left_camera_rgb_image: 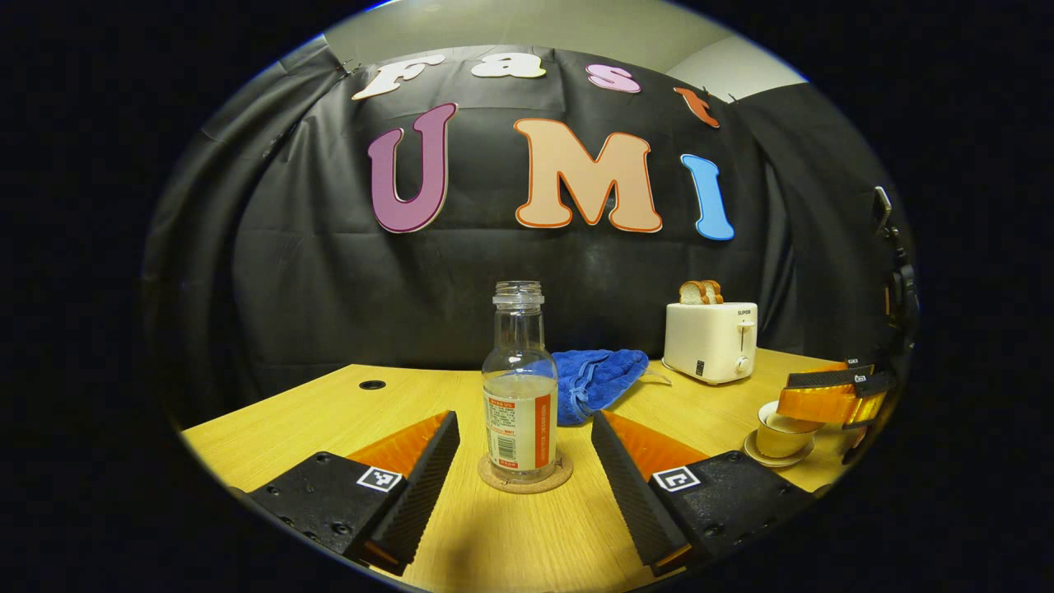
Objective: Open the teacup lid with one hand, grasp the water bottle and pour water into the teacup with the other hand; after pouring, place the water bottle on the coaster and then close the teacup lid.
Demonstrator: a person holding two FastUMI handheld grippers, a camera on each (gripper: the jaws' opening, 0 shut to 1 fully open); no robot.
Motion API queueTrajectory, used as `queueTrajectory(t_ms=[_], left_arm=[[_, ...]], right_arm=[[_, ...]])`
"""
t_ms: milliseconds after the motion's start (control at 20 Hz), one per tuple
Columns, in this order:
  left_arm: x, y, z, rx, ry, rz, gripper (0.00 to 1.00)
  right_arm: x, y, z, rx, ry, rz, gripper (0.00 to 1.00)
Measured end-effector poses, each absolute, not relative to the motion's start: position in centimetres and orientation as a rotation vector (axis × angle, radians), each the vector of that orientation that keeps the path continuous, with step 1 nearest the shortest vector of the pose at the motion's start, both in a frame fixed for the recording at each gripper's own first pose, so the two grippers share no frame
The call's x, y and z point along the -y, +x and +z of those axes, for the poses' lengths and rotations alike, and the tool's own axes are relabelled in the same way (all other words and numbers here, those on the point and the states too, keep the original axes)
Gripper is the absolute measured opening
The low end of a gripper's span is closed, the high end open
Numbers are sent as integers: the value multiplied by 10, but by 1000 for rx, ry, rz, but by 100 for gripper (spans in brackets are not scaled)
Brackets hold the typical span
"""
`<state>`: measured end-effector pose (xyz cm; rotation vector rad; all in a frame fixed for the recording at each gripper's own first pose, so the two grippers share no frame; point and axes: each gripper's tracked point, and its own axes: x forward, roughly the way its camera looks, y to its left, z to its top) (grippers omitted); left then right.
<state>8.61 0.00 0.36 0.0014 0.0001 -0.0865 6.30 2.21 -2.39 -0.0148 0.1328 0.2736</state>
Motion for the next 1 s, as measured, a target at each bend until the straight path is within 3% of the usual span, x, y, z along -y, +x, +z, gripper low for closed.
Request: queueTrajectory(t_ms=[100,250,400,500,750,800,1000], left_arm=[[0,86,4,0,1,-86,94],[-2,85,4,1,2,-81,94],[-5,84,4,-2,1,-64,94],[-8,81,4,-2,2,-45,94],[-14,64,4,-2,4,3,94],[-15,61,6,2,6,11,94],[-19,52,3,-6,6,59,94]], right_arm=[[-18,58,-15,-87,7,260,68],[-9,50,-3,-8,4,216,85],[9,43,-5,-7,3,132,91],[27,38,-2,-1,0,47,89],[73,16,2,10,-7,-164,96],[81,12,3,11,-8,-200,89],[102,1,4,15,-13,-302,96]])
